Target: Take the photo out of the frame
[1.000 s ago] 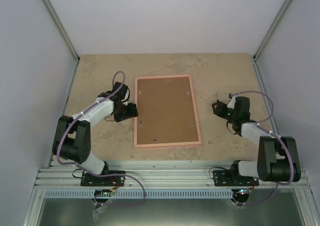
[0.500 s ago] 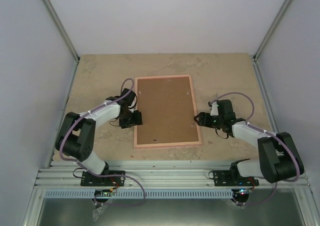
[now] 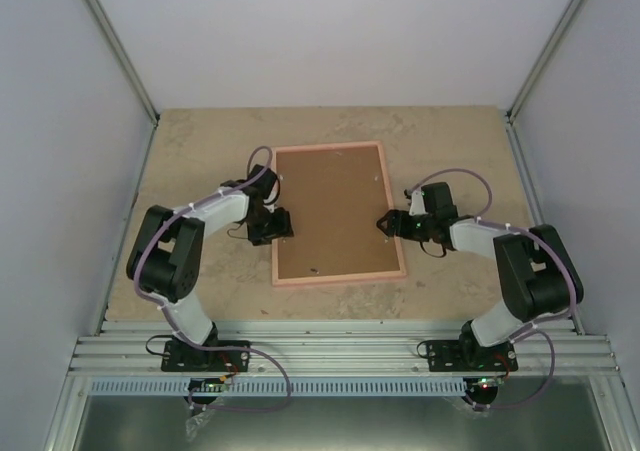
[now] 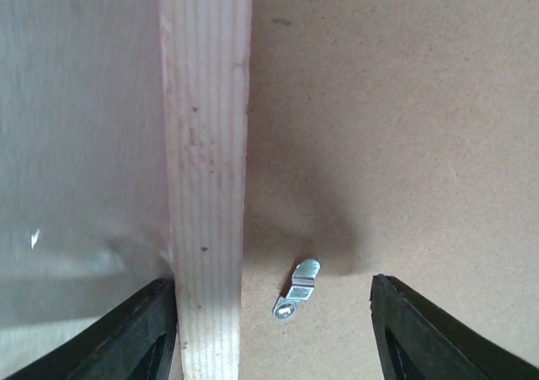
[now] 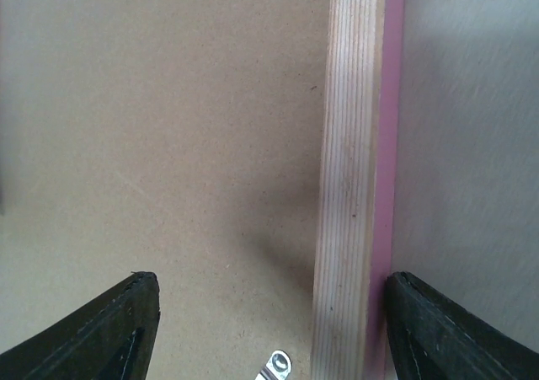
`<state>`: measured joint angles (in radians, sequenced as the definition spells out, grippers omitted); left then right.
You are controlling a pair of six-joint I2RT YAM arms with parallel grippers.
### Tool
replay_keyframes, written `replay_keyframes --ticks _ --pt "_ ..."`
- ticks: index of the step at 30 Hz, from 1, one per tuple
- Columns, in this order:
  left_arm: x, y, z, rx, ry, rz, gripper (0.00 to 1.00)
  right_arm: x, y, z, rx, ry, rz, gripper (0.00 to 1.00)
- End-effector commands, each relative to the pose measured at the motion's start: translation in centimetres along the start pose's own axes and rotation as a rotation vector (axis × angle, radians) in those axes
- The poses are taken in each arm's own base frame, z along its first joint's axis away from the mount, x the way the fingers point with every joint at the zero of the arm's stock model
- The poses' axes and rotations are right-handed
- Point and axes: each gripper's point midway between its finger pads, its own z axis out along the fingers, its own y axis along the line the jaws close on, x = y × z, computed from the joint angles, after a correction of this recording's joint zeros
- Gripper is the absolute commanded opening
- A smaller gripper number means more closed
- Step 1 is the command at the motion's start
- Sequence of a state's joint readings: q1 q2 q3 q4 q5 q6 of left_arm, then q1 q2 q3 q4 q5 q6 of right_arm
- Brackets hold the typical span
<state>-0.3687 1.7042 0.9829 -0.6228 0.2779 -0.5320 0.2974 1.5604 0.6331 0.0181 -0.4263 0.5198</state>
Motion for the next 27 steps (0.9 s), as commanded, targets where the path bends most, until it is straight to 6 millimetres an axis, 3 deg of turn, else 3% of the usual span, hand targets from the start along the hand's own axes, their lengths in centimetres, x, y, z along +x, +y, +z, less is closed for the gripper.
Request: replay_keyframes --ticks 1,6,10,14,21,27 --pt "-4.3 -3.8 0.4 0.091 -0.063 0.035 0.65 -2.7 1.5 1.2 -0.058 -0.022 -0.044 0.74" --pt "-7.3 -3.5 1.0 0.017 -0.088 0.048 0.66 -5.1 0.3 2.4 -0.029 -0.027 -0.050 0.74" --pt "-7.6 -2.3 0.4 -0.035 -0.106 0.039 0.68 -5.7 -0.3 2.5 0.011 -0.018 -0.062 0.76" --pt "-6.6 -0.9 -0.8 -0.101 -0.122 0.038 0.70 -5.2 -0.6 1.8 0.042 -0.012 -0.076 0.82" --pt "-2.8 1.0 -1.1 -0.122 -0.085 0.021 0.70 -3.9 -0.5 -0.2 0.065 -0.017 -0.110 0.92" --pt "-1.3 0.5 -0.4 -0.119 -0.056 0.051 0.65 -3.2 1.0 -2.2 0.078 -0.040 -0.191 0.94"
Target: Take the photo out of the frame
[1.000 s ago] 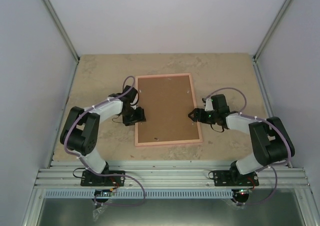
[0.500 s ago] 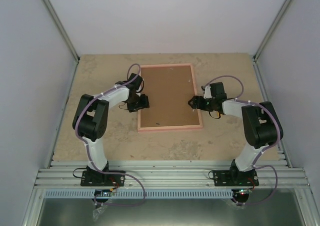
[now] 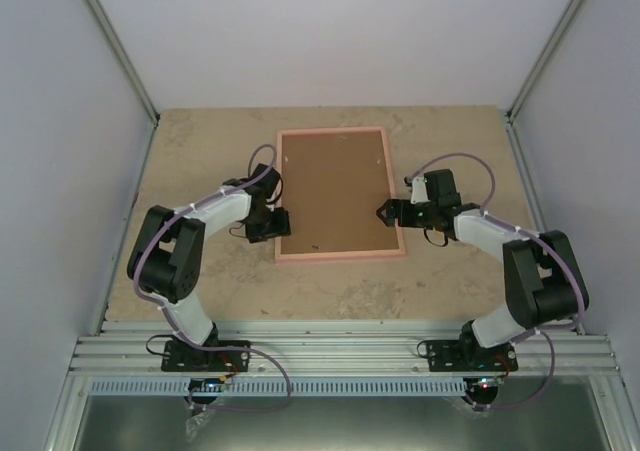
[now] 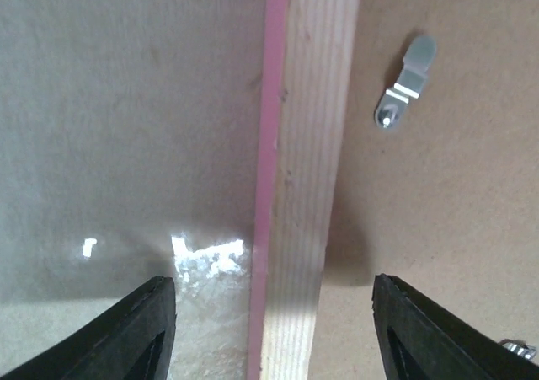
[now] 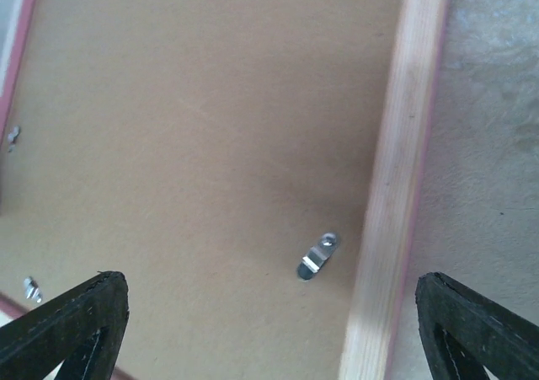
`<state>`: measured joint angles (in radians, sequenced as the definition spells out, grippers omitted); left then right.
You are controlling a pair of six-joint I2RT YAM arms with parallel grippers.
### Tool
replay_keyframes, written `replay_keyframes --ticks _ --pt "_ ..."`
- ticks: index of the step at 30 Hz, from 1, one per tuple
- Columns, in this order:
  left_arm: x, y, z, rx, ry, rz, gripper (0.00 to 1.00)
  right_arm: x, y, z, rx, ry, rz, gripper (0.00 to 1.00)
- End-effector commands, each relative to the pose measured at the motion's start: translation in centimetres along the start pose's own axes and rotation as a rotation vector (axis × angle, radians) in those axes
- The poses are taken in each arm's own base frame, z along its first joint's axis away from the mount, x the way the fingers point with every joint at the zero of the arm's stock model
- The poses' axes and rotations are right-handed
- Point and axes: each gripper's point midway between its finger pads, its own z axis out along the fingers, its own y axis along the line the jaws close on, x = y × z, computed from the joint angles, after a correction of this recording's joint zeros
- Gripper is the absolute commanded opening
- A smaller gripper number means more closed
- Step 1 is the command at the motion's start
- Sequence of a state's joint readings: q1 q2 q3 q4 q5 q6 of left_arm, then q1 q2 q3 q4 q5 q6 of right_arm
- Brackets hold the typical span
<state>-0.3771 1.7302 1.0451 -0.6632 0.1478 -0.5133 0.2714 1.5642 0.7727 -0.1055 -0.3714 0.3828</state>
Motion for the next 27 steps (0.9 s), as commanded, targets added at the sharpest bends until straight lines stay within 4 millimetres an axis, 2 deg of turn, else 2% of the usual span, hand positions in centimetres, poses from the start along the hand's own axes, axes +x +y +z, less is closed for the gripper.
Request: replay_keyframes --ticks 1,9,19,27 --pt "0.7 -0.7 0.1 -0.007 0.002 0.031 0.62 0.7 1.2 -1.5 0.017 -0.003 -0.088 0.94" --pt "1.2 -0.9 0.1 -0.036 -0.005 0.044 0.41 2.1 3.9 -2.5 -0.006 0.012 -0.205 0.94" --pt "1.4 -0.4 0.4 -0.053 -0.020 0.048 0.16 3.9 8.7 -2.1 -0.043 0.049 -0.410 0.93" --pt "1.0 -0.6 -1.7 -0.045 -0.068 0.058 0.05 5.7 12.2 -1.7 0.011 0.065 -0.635 0.94"
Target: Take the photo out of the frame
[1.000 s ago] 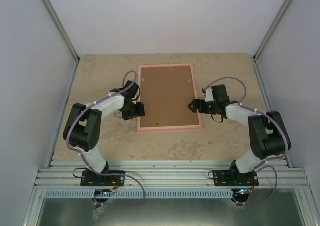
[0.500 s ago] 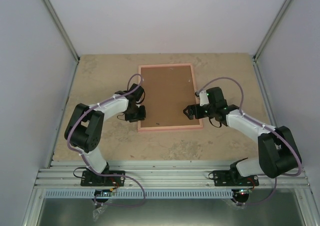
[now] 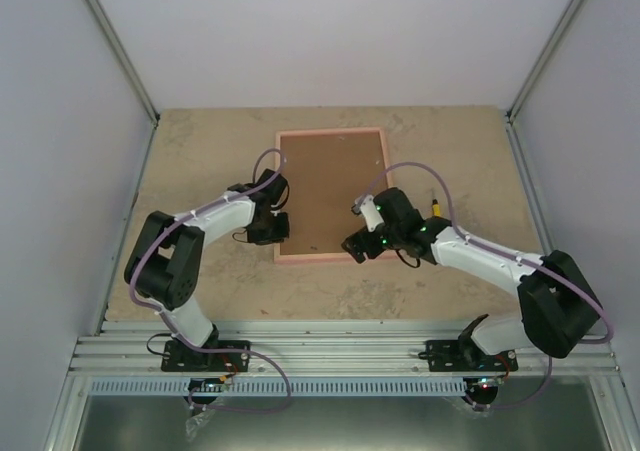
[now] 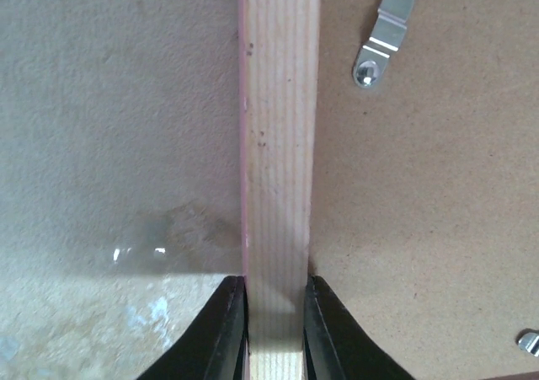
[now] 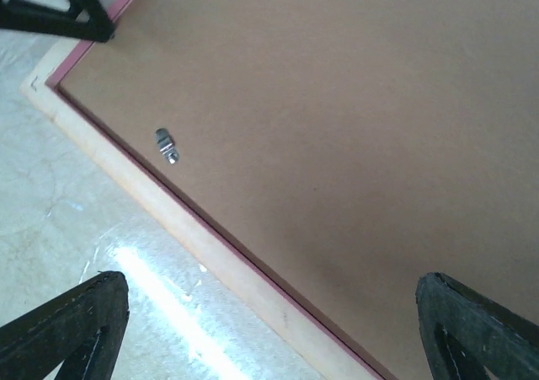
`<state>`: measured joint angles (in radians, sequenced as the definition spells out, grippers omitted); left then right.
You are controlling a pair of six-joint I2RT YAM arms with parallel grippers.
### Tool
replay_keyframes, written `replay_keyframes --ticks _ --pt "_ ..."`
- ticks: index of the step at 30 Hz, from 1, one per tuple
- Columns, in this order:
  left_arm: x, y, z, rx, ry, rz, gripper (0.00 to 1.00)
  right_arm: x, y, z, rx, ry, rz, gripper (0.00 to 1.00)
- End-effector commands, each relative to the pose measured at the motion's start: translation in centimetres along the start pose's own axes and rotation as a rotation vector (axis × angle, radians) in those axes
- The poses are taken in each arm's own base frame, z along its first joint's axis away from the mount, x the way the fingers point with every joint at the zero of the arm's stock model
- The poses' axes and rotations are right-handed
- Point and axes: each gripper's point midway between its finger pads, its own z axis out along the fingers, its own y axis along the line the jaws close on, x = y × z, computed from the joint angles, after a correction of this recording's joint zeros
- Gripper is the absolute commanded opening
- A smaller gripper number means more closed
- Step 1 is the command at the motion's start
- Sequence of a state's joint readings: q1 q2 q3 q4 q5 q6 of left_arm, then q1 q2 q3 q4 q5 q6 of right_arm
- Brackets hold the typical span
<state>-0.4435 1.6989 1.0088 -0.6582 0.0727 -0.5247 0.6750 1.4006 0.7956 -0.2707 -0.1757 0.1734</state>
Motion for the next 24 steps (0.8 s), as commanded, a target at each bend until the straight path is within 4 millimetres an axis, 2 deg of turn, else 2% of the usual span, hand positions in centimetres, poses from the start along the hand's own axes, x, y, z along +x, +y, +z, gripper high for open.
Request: replay_keyframes --ticks 1,7,13,20,24 --pt "-0.3 -0.2 -2.0 0.013 -0.047 0.005 0.05 -0.4 1.5 0.0 0.069 0.006 -0.148 0.94" --pt "-0.8 -0.6 -3.7 0.028 -0.079 0.011 0.04 -0.5 4.7 -0.2 0.133 0.002 -0.361 0.95" --pt "-1.2 -0.9 -5.1 0.035 -0.099 0.026 0.04 0.0 6.9 0.2 0.261 0.012 -0.586 0.95" --pt "-1.3 -1.4 -6.4 0.067 -0.113 0.028 0.04 0.6 8.8 2.0 0.452 0.019 -0.843 0.91" --pt "-1.3 -1.7 -7.3 0.088 -0.125 0.029 0.04 0.8 8.2 3.2 0.586 0.030 -0.925 0.83"
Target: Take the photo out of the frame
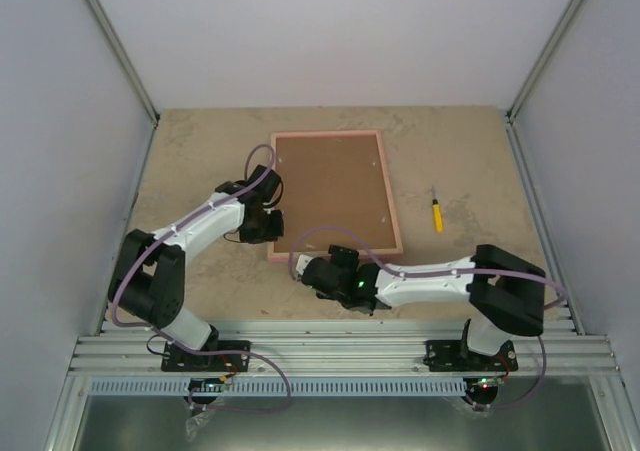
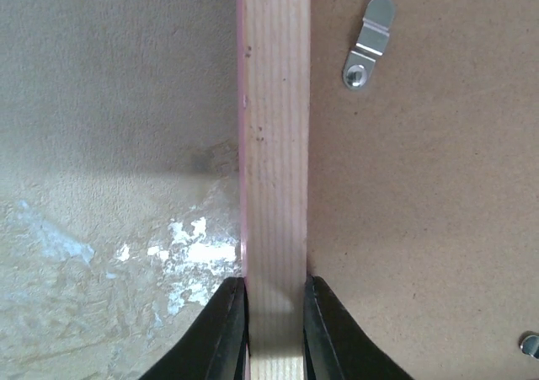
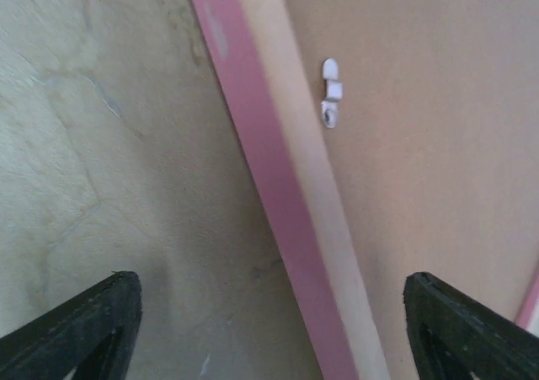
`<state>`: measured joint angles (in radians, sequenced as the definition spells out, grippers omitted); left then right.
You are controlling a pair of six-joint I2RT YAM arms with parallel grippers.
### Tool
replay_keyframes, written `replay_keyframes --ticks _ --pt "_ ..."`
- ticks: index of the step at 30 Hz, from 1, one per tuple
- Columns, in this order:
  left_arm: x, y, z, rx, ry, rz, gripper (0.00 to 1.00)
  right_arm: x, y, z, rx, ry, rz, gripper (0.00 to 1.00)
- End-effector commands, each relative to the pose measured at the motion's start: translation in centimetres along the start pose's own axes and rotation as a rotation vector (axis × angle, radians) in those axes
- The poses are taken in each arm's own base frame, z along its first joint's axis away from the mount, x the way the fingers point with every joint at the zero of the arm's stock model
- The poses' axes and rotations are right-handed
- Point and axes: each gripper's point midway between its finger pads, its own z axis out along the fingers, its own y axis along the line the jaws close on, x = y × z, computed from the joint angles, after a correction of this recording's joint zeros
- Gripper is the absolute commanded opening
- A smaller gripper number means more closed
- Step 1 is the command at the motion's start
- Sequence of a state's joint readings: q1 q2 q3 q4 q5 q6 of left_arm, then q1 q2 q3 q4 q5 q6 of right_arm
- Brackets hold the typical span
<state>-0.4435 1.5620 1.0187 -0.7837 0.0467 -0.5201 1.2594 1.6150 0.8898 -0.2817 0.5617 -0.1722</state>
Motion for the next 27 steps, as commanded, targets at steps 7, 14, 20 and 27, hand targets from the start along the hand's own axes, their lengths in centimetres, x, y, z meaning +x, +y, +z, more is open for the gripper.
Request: replay_keyframes --ticks 7,14,20,27 --pt "-2.2 -2.7 -4.5 0.130 -0.110 0.025 0.04 -0.9 -2.9 1.8 0.383 0.010 -0.213 0.75" --pt "-1.9 -2.8 -5.0 0.138 -0.105 0.032 0.04 -1.4 -2.8 3.1 0.461 -0.011 -0.292 0.69" --pt "-1.6 -2.6 -5.1 0.135 -0.106 0.034 0.04 -1.9 -3.9 3.4 0.517 -0.019 -0.311 0.60" --pt "-1.2 -2.0 -4.7 0.111 -0.096 0.031 0.04 -2.1 -5.2 3.1 0.550 -0.017 -0.306 0.42"
